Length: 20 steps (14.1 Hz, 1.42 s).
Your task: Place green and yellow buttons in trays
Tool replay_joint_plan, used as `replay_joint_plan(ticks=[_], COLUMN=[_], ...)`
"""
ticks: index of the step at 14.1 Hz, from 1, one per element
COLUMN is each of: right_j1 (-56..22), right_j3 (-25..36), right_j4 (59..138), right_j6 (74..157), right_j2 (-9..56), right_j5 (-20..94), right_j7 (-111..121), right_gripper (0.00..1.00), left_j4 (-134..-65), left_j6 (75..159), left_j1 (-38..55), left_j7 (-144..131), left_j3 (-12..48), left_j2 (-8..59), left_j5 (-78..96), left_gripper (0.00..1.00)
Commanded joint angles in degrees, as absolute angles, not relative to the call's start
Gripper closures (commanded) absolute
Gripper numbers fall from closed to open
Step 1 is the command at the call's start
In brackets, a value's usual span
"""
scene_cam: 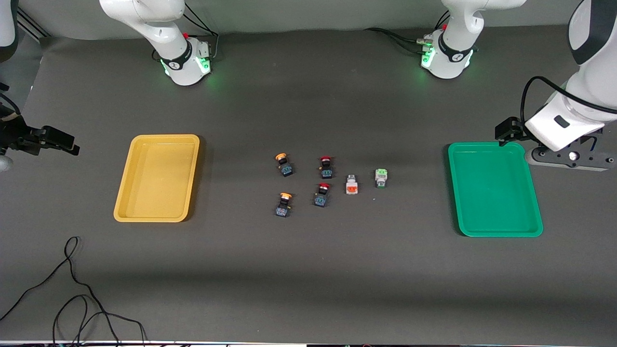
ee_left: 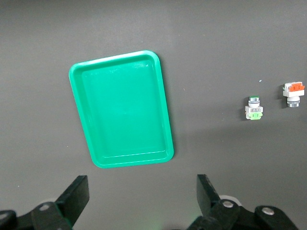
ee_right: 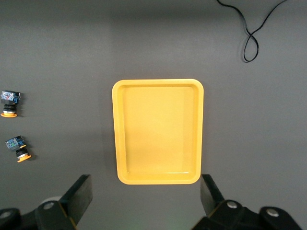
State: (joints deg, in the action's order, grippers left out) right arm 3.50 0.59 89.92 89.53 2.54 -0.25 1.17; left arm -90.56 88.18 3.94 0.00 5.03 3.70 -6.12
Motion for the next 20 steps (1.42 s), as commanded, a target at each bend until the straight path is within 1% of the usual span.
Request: replay_joint_plan(ticks=[1, 8, 11, 14, 16, 20], right_j1=[3.6, 3.6, 2.3, -3.8, -9.8, -22.5], right_j3=[0.4, 0.4, 0.4, 0.4, 0.3, 0.4], right_j4=[89.5, 89.6, 91.0, 92.5, 94.0, 98.3], right_j6=[88.9, 88.8, 87.2, 87.4, 89.5, 99.5], right_j2=[2.5, 2.5, 1.7, 1.7, 1.8, 3.9], right_j5=[-1.2, -1.2, -1.1, -0.3, -0.1, 3.6], right_j7=[1.2, 1.7, 1.1, -3.0, -8.5, -23.1], right_gripper=[0.0, 0.0, 0.0, 0.0, 0.0, 0.0], left_j4=[-91.1, -91.1, -91.1, -91.1, -90.7, -87.8], left_j6=[87.9, 88.7, 88.6, 88.1, 87.9, 87.7], left_j1=[3.4, 2.6, 2.6, 2.7, 2.7, 4.9], left_j7=[0.8, 0.7, 0.7, 0.8, 0.8, -3.1], left_j3=[5.3, 4.7, 4.7, 4.7, 4.7, 5.7], left_j2=[3.1, 3.3, 3.3, 3.4, 3.8, 5.6], left_j5=[-5.7, -3.3, -3.1, -3.2, -3.4, -3.1], left_gripper=[0.0, 0.0, 0.0, 0.0, 0.0, 0.01])
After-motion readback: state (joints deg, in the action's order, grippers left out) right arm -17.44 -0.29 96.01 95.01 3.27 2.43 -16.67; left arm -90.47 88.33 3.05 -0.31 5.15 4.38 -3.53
